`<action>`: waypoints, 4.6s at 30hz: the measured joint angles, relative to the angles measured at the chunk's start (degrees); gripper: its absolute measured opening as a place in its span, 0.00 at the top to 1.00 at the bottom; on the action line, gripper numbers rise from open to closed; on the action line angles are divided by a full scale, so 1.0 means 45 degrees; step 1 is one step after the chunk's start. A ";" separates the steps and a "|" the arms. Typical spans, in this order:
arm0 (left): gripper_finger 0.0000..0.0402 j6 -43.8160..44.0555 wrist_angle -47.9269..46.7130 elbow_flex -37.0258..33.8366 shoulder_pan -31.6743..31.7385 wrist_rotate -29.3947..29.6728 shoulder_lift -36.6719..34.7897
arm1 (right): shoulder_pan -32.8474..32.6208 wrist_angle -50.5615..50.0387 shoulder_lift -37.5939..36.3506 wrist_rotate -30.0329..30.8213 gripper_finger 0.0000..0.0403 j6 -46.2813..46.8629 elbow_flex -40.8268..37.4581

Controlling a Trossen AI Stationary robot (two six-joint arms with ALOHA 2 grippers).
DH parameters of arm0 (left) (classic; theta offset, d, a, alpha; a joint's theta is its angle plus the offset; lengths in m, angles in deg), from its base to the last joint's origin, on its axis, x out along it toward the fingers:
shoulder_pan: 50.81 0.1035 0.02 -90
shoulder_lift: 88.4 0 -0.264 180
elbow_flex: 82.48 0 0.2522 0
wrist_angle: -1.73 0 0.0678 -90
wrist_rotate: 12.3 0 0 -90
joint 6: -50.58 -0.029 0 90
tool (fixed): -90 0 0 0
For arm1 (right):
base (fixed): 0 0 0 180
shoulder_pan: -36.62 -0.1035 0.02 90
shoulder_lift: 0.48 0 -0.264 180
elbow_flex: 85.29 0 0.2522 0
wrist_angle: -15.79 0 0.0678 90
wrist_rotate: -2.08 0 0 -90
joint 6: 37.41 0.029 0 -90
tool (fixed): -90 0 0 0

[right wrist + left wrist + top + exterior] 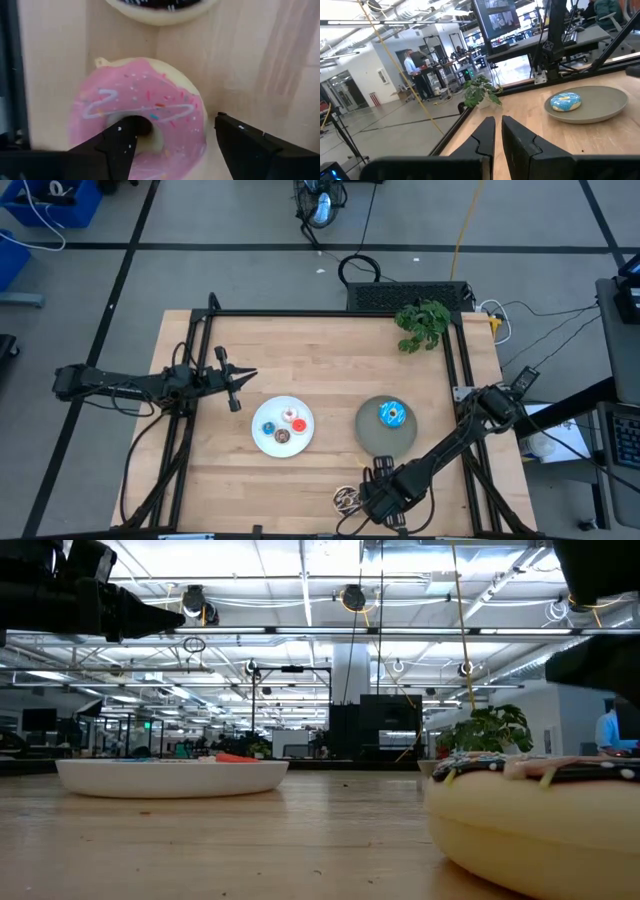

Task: Pick & Place donuts
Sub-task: Put the large pink donut on the gray plate, then put the large black donut on the gray plate

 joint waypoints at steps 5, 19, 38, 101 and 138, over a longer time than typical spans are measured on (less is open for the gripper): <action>0.90 -0.0011 -0.0007 0.0000 0.0000 0.0000 0.0001 | 0.0000 0.0870 -0.0087 -0.0281 0.39 0.0361 -0.0750; 0.90 -0.0024 -0.0024 0.0000 0.0000 0.0015 0.0001 | 0.0544 0.0230 -0.0593 -0.1427 0.96 0.1406 -0.0862; 0.90 -0.0050 -0.0132 0.0000 0.0000 0.0152 0.0000 | 0.2644 -0.5384 -0.5189 0.1864 0.98 0.0678 -0.1283; 0.90 -0.0117 -0.0199 0.0000 0.0001 0.0248 0.0005 | 0.4565 -0.3016 -0.6063 0.0664 0.31 0.0363 -0.5719; 0.90 -0.0141 -0.0257 0.0003 0.0005 0.0345 0.0005 | 0.3622 -0.2157 -0.5931 0.2441 0.39 0.1456 -0.1782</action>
